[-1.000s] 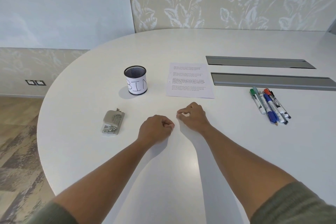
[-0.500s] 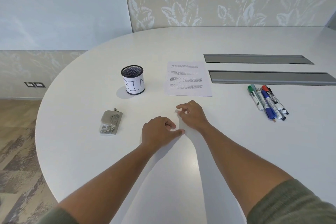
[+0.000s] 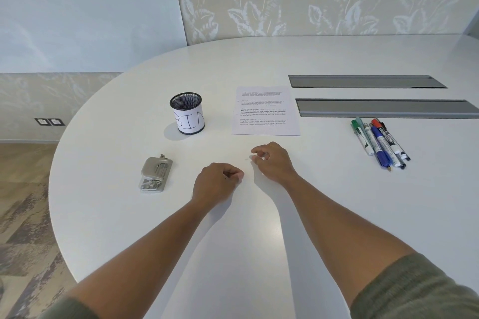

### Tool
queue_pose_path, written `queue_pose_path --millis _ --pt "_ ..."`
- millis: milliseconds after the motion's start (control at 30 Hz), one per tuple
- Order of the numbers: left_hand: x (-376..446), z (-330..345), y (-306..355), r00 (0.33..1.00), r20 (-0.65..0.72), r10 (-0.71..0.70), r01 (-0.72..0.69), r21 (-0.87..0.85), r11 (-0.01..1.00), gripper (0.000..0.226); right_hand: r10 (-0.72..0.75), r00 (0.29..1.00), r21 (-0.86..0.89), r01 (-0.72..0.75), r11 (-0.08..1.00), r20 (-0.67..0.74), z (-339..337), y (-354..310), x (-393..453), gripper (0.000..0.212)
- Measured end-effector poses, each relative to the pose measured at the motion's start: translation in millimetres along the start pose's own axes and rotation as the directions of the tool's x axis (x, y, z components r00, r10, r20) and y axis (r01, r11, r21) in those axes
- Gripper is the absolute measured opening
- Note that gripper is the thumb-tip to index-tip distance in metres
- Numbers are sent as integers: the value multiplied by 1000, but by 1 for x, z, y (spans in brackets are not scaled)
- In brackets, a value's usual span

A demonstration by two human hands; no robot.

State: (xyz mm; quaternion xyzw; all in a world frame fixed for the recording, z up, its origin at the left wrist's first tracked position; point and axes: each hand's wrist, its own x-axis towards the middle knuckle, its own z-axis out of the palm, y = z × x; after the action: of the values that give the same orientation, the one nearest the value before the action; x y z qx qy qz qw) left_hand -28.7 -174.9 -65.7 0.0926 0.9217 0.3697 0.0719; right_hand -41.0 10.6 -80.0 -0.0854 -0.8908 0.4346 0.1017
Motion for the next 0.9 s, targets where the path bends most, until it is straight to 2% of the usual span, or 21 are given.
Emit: queue_pose_path --millis 333,467,667,900 --pt "-4 -1 1 997 17 76 -77 68 995 10 -5 1000 15 5 1000 -4 -1 -1 -2 19" --pt "-5 0 1 997 -15 74 -72 83 994 15 -11 1000 -3 11 1000 -7 -1 -1 -2 19" --pt "-3 2 2 993 -67 96 -87 126 988 7 -9 1000 -11 9 1000 -10 0 -1 -3 19" --pt "6 6 8 983 -15 181 -168 293 941 12 0 1000 -18 0 1000 -2 -1 -3 -3 21"
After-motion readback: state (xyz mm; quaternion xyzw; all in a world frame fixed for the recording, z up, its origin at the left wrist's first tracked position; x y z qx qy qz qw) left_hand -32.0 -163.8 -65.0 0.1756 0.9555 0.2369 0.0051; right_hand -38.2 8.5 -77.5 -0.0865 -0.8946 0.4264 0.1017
